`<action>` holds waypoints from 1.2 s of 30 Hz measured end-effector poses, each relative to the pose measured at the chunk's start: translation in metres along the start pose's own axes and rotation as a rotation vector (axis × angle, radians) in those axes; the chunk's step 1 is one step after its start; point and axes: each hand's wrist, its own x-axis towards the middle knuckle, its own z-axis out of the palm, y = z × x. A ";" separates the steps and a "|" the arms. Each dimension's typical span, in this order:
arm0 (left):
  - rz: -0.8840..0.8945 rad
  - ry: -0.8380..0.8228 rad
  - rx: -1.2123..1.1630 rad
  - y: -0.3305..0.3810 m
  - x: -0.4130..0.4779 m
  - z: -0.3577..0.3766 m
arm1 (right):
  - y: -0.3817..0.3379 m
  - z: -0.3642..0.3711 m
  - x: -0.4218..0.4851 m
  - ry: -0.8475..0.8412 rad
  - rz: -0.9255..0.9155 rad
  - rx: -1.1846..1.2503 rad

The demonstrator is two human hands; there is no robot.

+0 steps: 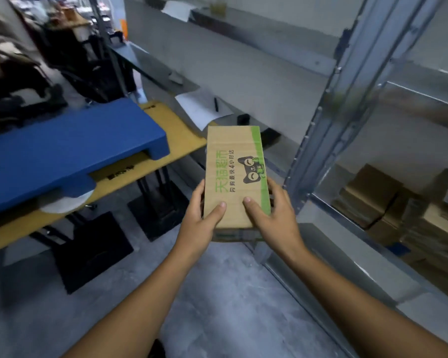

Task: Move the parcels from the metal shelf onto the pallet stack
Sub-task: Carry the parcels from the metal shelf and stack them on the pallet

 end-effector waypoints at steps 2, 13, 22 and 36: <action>-0.004 0.080 -0.009 0.006 0.011 -0.053 | -0.023 0.051 0.017 -0.077 -0.041 0.016; 0.065 0.566 0.036 0.054 0.053 -0.342 | -0.177 0.349 0.080 -0.391 -0.280 0.056; 0.003 0.752 0.100 0.040 0.099 -0.504 | -0.234 0.522 0.119 -0.590 -0.266 0.070; -0.188 0.966 0.069 -0.003 0.171 -0.691 | -0.265 0.757 0.185 -0.909 -0.266 0.097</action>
